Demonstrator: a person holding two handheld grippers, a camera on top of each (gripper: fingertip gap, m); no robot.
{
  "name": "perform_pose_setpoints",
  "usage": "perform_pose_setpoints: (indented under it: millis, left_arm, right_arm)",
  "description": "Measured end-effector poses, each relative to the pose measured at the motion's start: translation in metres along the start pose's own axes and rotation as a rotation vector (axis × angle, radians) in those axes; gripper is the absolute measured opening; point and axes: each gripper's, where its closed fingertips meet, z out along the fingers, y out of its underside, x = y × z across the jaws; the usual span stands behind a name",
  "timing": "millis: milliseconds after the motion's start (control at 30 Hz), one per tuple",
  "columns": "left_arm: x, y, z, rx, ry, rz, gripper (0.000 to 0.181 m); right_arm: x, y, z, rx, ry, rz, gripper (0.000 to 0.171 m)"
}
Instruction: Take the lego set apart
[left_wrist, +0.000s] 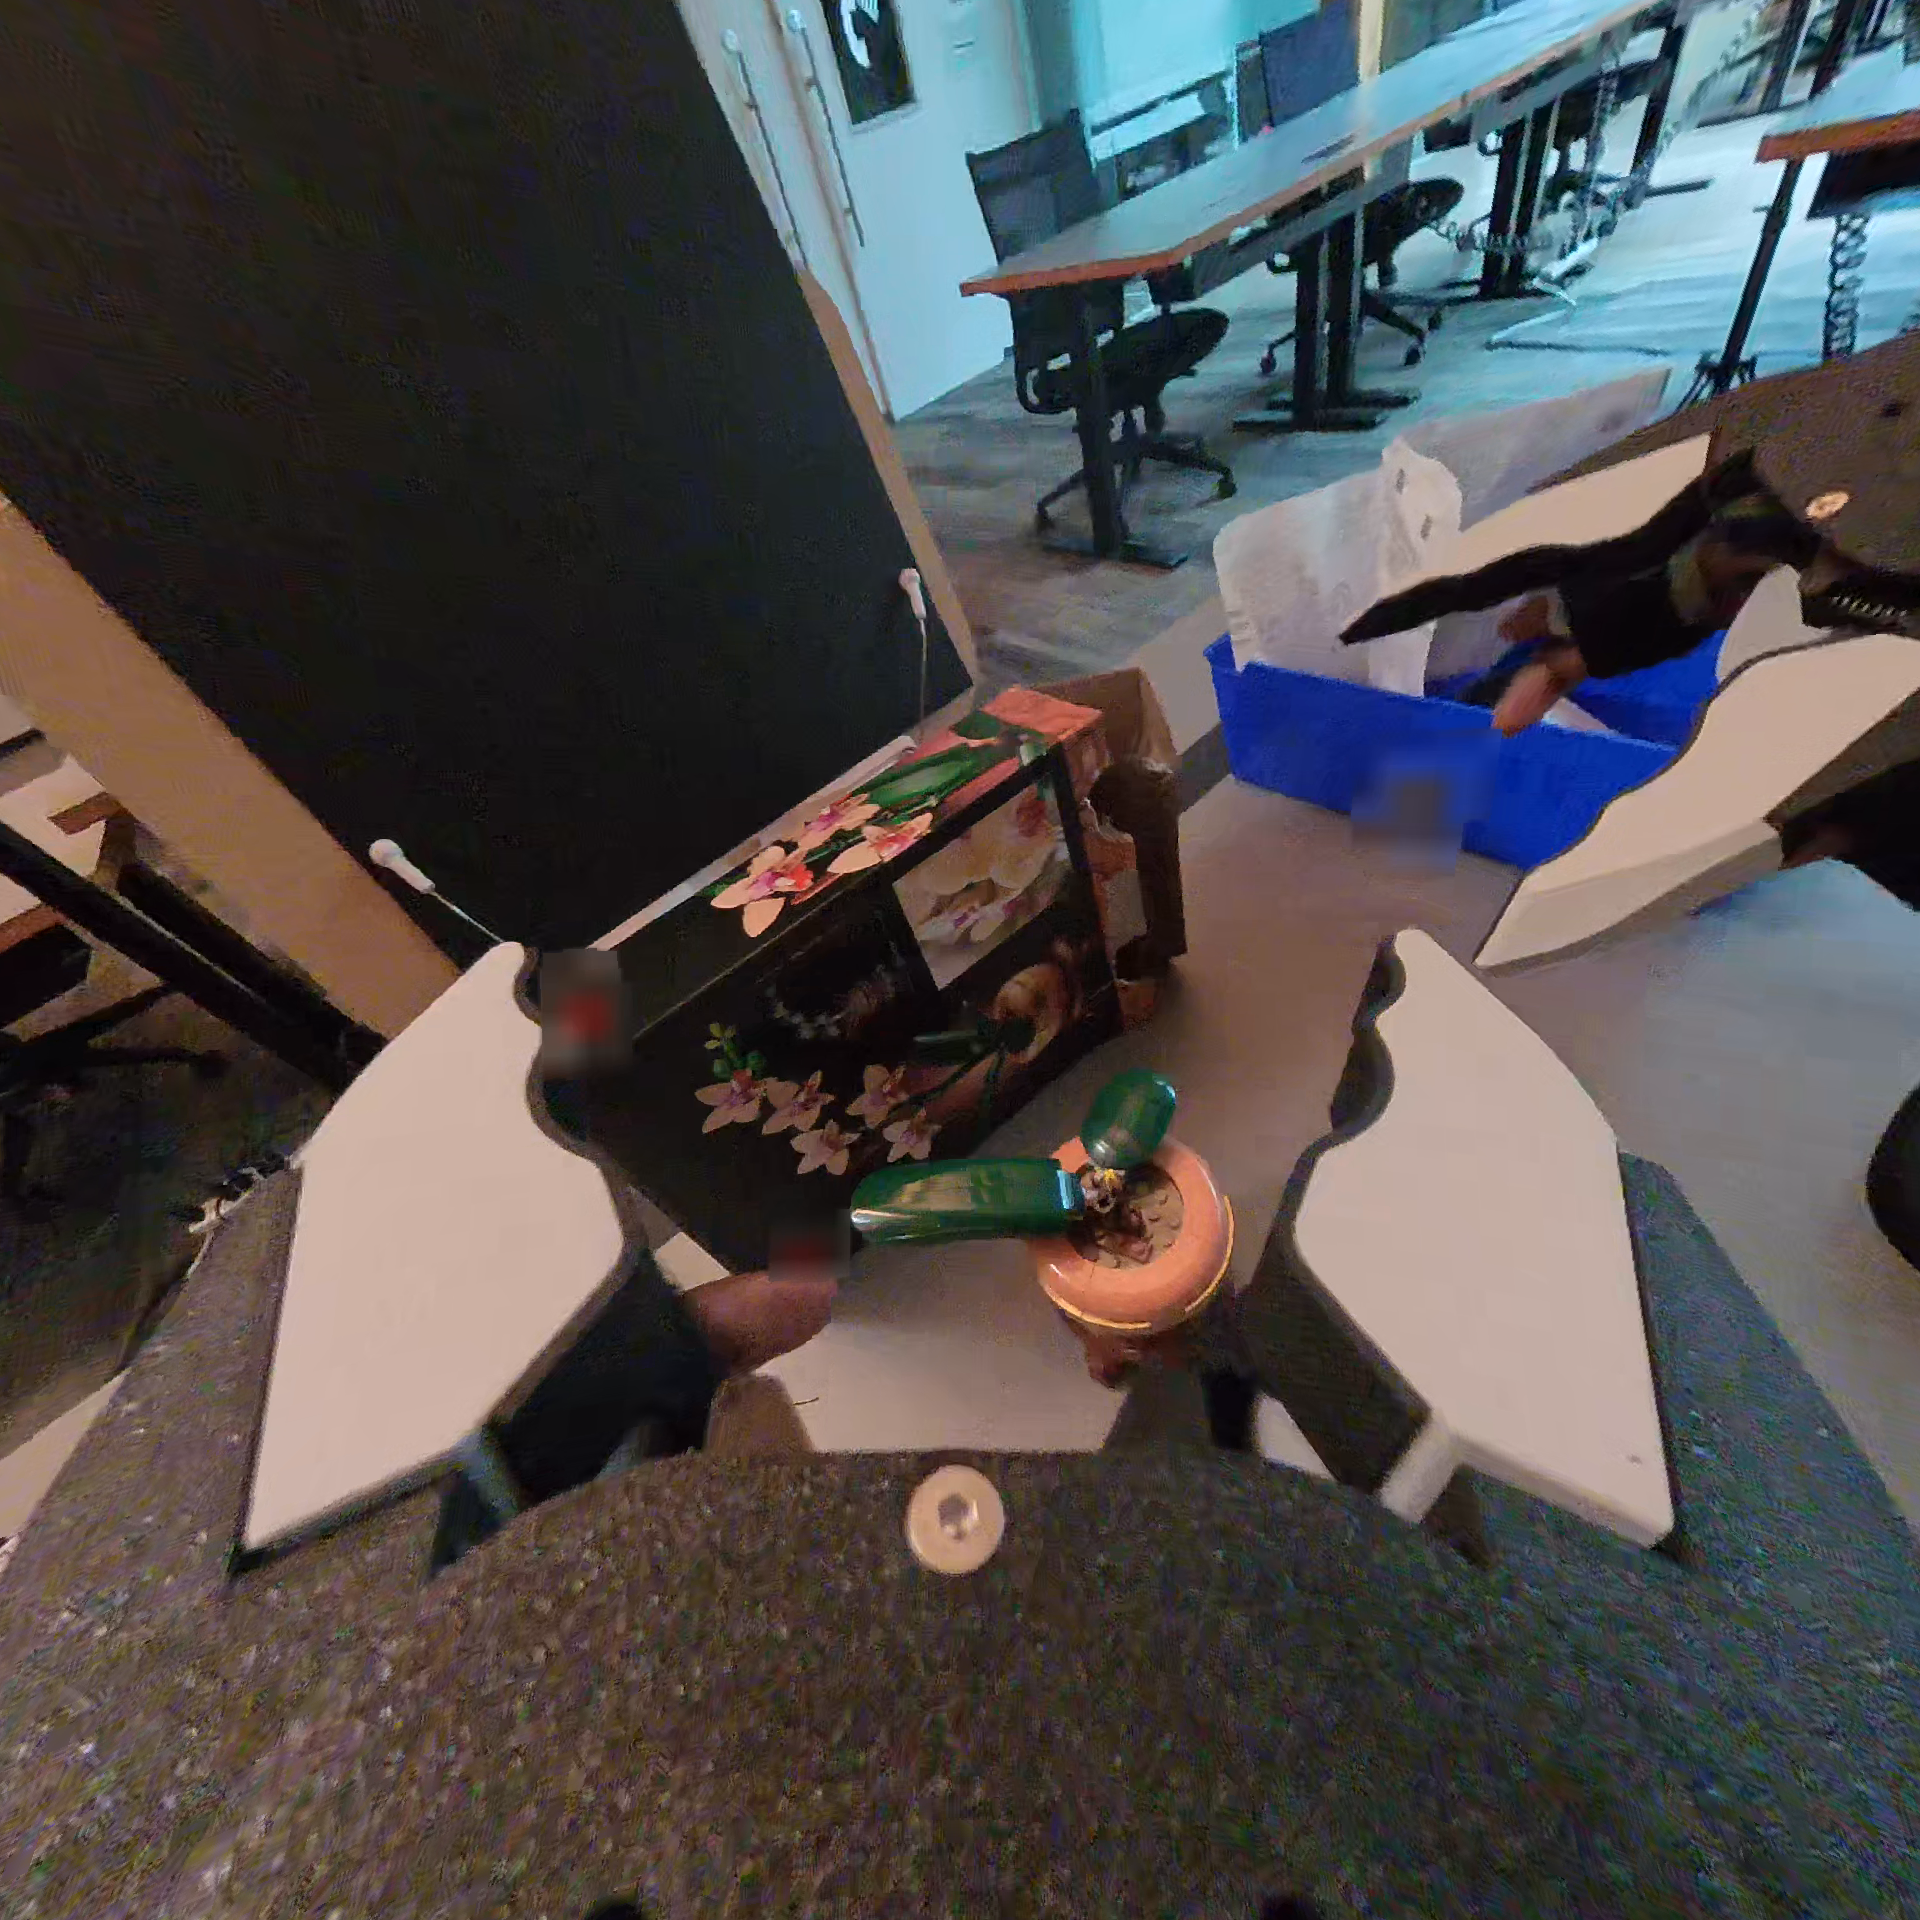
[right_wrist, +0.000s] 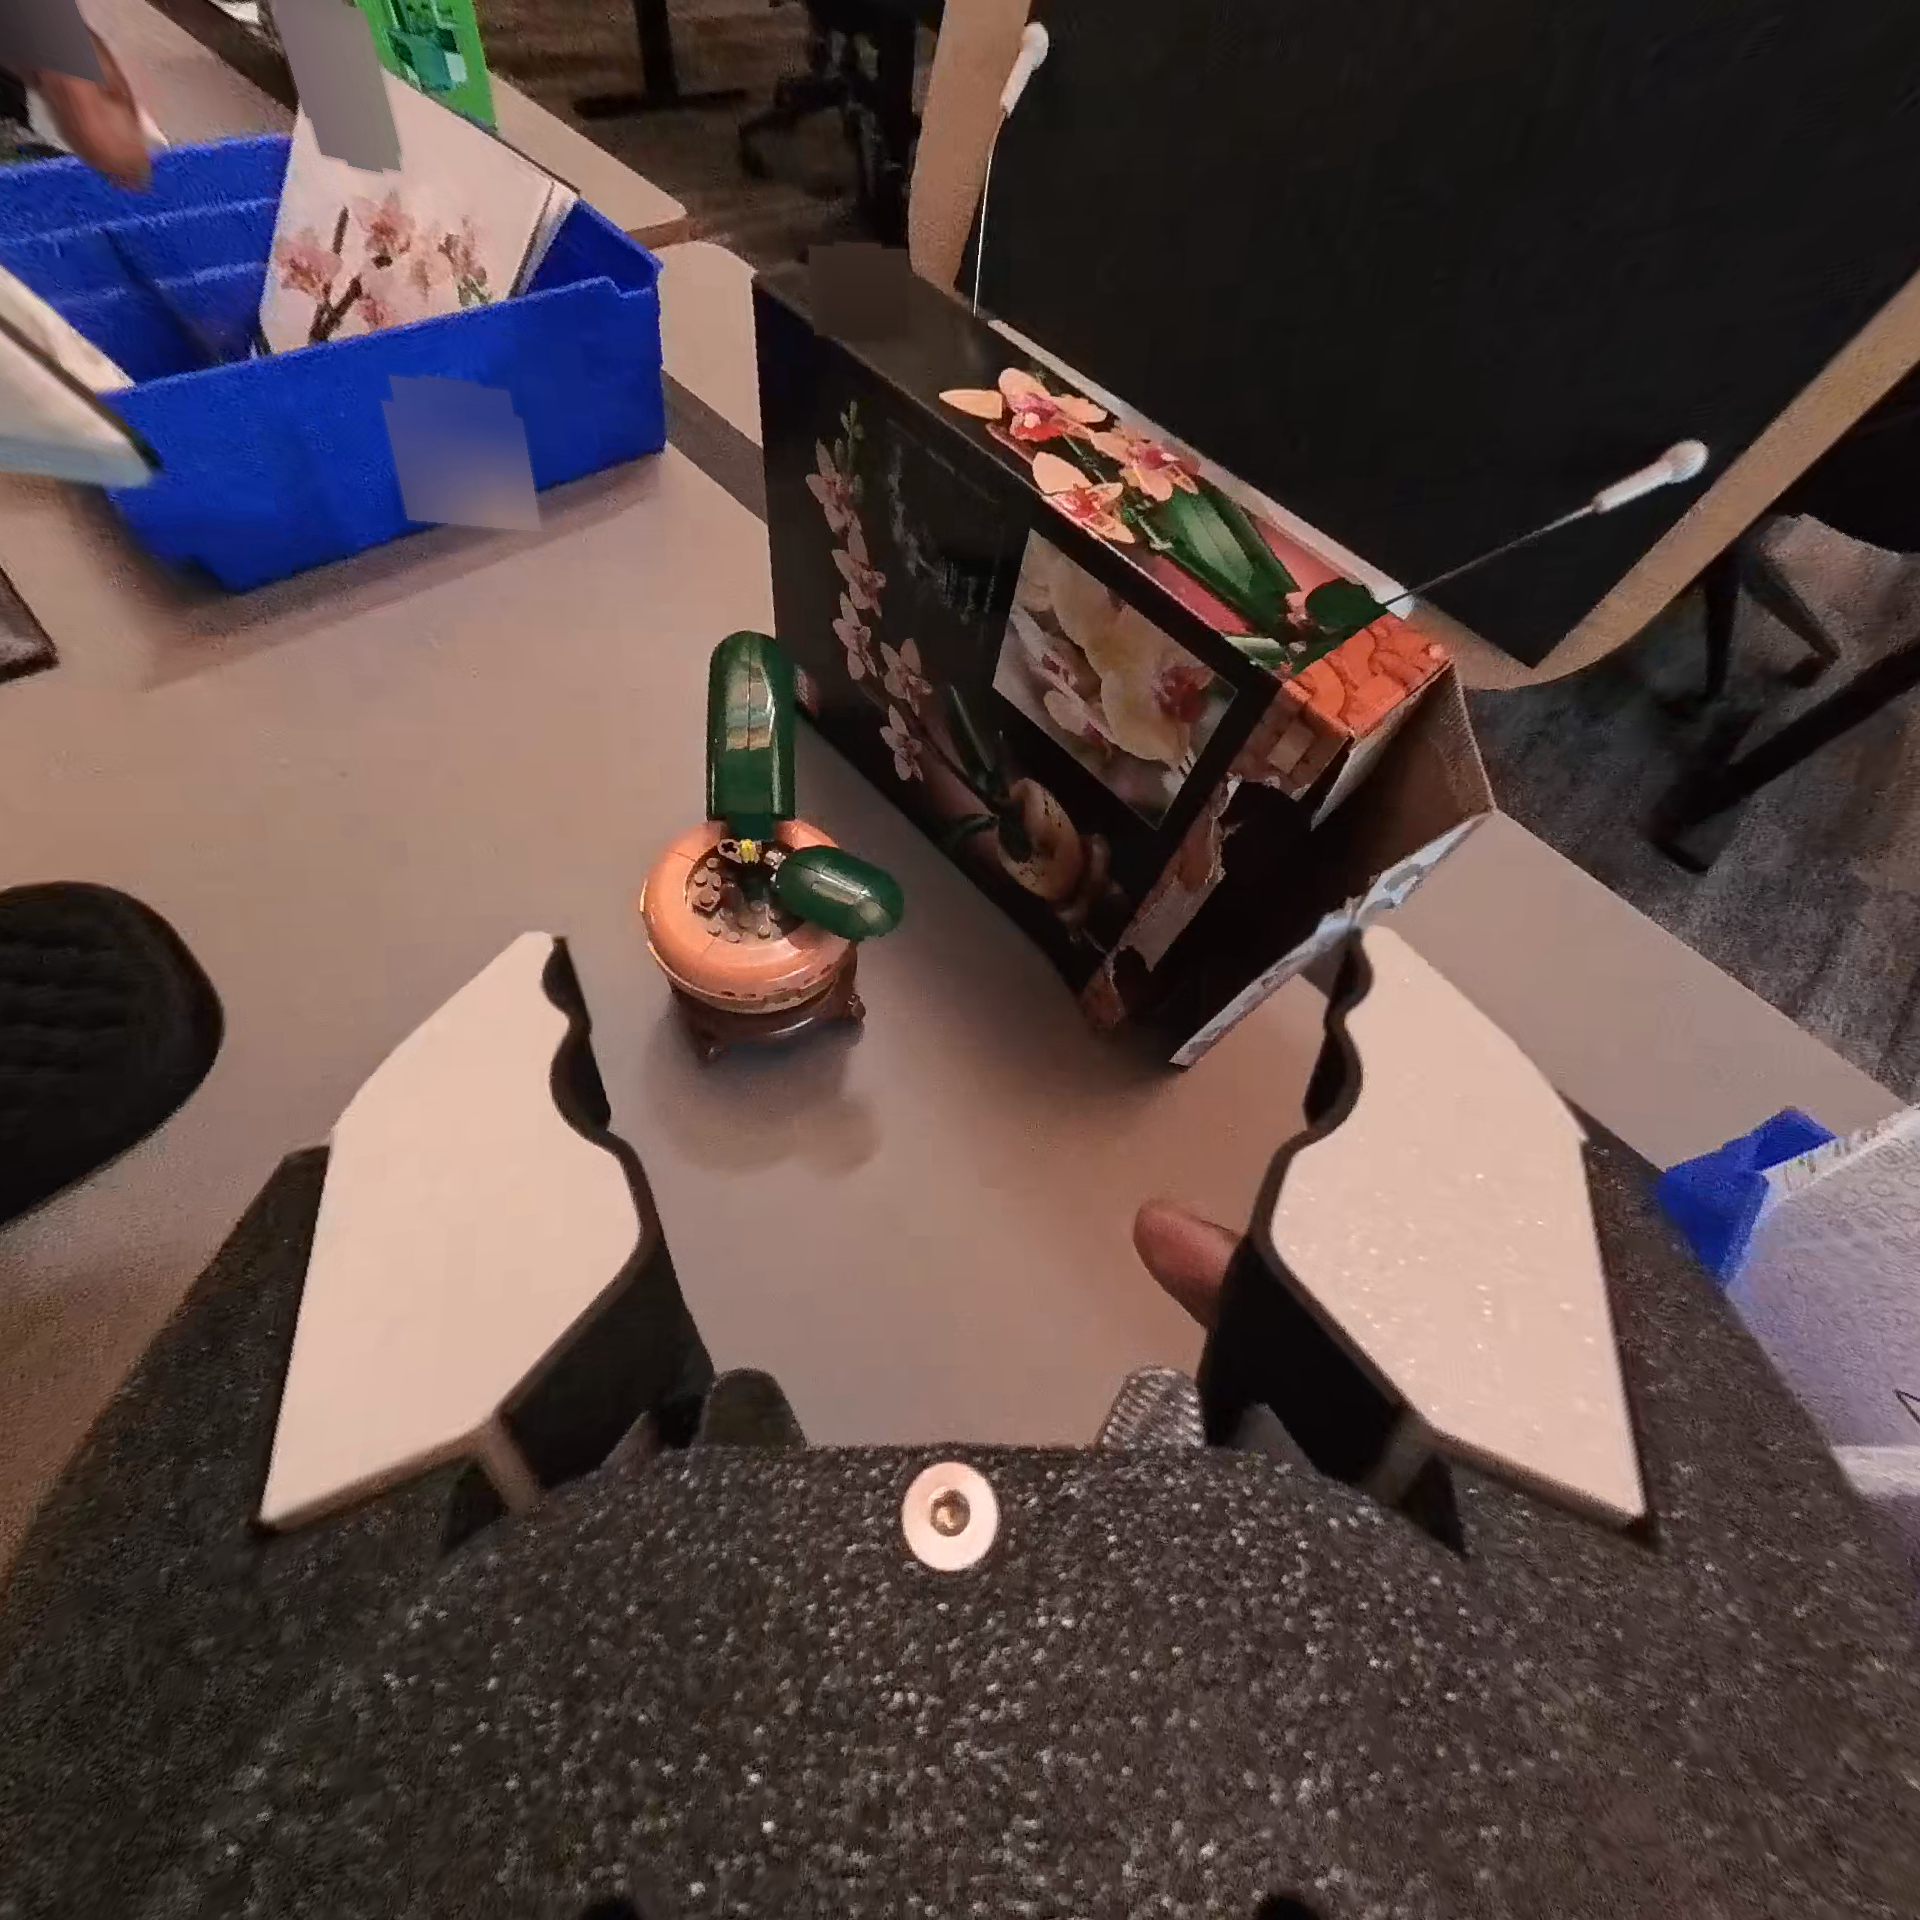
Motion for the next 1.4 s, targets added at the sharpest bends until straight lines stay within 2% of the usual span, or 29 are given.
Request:
perform_pose_setpoints:
  millis: [100,200,333,433,500,667,867,1200,1400]
  left_arm:
    - [-0.002,0.013,0.005,-0.091,-0.015,-0.011,0.137]
    - [0.014,0.034,0.01,-0.129,0.119,0.013,0.13]
    - [0.048,0.106,0.018,-0.195,0.381,-0.061,0.13]
    - [0.048,0.161,0.031,-0.241,0.374,-0.129,0.131]
    - [0.048,0.181,0.036,-0.271,0.38,-0.135,0.13]
    - [0.05,0.191,0.053,-0.174,0.389,-0.163,0.124]
    - [0.069,0.203,0.066,-0.124,0.448,-0.086,0.124]
    - [0.069,0.2,0.068,-0.07,0.496,-0.114,0.086]
    - [0.068,0.203,0.065,-0.07,0.474,-0.054,0.07]
  right_arm:
    - [0.002,0.006,-0.001,-0.019,-0.014,-0.009,0.135]
    - [-0.007,0.016,0.005,-0.045,-0.112,-0.014,0.127]
    - [-0.017,0.051,0.025,-0.18,-0.228,-0.025,0.121]
    - [-0.025,0.069,0.046,-0.223,-0.293,-0.049,0.122]
    - [-0.035,0.077,0.06,-0.223,-0.35,-0.067,0.121]
    - [-0.053,0.112,0.095,-0.308,-0.439,-0.068,0.117]
    - [-0.064,0.104,0.119,-0.144,-0.462,-0.103,0.103]
    - [-0.071,0.096,0.129,-0.043,-0.465,-0.101,0.069]
    - [-0.073,0.099,0.124,-0.062,-0.488,-0.132,0.067]
